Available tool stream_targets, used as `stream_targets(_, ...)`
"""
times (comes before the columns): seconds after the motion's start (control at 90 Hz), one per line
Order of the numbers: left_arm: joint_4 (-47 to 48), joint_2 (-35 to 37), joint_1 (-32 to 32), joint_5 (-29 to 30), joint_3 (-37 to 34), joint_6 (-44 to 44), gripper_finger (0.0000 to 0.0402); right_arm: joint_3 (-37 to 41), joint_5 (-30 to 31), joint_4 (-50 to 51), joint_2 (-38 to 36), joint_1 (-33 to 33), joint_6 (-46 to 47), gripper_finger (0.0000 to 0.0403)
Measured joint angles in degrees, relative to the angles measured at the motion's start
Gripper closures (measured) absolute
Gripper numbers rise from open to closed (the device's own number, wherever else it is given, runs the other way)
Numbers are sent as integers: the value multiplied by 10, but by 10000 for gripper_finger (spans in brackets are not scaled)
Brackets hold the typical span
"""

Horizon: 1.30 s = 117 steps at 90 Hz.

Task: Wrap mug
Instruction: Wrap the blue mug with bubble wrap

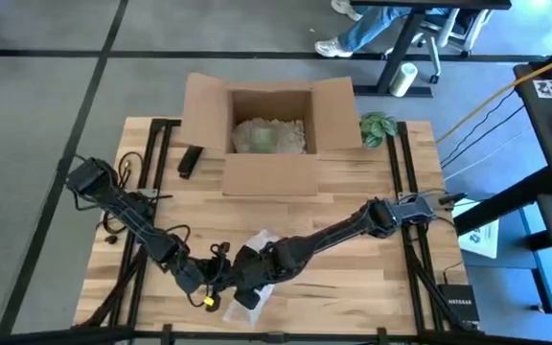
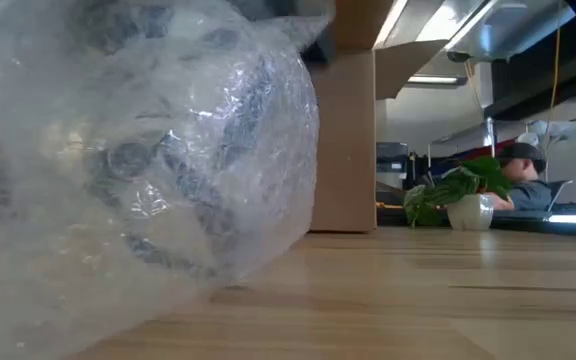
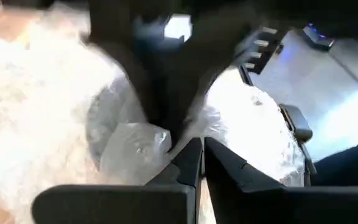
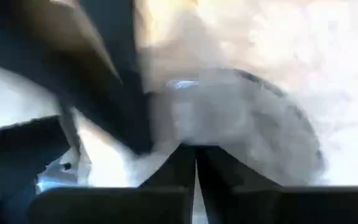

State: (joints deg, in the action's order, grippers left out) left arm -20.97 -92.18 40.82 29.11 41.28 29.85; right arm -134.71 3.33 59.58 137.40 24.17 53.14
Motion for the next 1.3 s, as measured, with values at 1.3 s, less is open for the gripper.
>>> stream_targets(1.3,-10,-2,4,-4,-2,-2,402,170,197,-80,-77,6,-1,403)
